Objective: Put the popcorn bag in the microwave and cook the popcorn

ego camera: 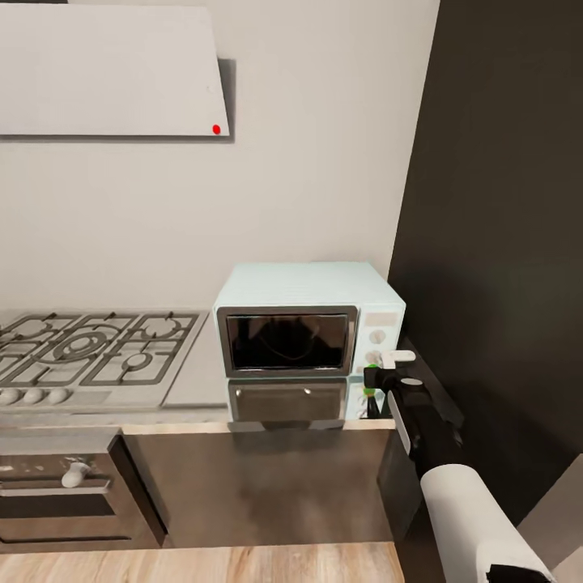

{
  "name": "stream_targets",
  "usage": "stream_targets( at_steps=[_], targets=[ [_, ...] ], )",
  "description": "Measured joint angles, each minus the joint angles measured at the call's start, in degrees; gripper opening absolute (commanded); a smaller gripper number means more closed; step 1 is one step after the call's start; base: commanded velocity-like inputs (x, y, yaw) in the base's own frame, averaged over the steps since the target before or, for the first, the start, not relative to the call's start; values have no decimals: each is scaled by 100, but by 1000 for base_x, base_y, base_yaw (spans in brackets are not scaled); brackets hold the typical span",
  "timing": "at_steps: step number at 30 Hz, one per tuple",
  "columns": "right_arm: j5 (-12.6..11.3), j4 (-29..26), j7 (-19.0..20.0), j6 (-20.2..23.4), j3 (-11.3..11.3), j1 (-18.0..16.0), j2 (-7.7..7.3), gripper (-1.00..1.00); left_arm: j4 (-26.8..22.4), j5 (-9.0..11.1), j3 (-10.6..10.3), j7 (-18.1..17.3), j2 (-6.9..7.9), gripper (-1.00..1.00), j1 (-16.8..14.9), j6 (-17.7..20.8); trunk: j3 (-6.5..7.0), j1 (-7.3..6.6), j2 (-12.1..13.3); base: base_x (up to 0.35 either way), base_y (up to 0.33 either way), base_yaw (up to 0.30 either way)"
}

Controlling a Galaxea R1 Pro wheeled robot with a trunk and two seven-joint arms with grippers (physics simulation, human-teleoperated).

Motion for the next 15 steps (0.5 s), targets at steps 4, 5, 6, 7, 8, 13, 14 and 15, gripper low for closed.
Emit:
stream_targets(
  at_steps=[4, 5, 6, 7, 8, 13, 14, 15],
  targets=[
    [25, -5, -2, -1, -1, -6, 0, -100, 1, 1, -5, 1, 0, 100, 0, -2, 0, 1, -1, -325, 0, 0],
    [27, -5, -2, -1, 0, -6, 0, -100, 1, 1, -6, 1, 0, 100, 0, -2, 0, 1, -1, -335, 0, 0],
    [28, -5, -2, -1, 4, -6, 0, -100, 1, 1, -6, 1, 0, 100, 0, -2, 0, 1, -1, -337, 0, 0],
    [29, -8, -2, 5, 3, -6, 0, -100, 1, 2, -7, 3, -2, 100, 0, -3, 0, 1, -1, -336, 0, 0],
    [29, -43, 1, 16, 6, -6, 0, -100, 0, 1, -6, 1, -4, 100, 0, -2, 0, 1, -1, -336, 0, 0],
    [29, -151, 12, 60, 7, -6, 2, -100, 0, 1, -7, 1, -2, 100, 0, -2, 0, 1, -1, -337, 0, 0],
    [32, -178, 13, 72, 7, -6, 1, -100, 1, 1, -7, 1, -1, 100, 0, -2, 0, 1, -1, -337, 0, 0],
    [36, -195, 13, 79, 7, -6, 0, -100, 1, 1, -7, 1, -5, 100, 0, -2, 0, 1, -1, -337, 0, 0]
  ],
)
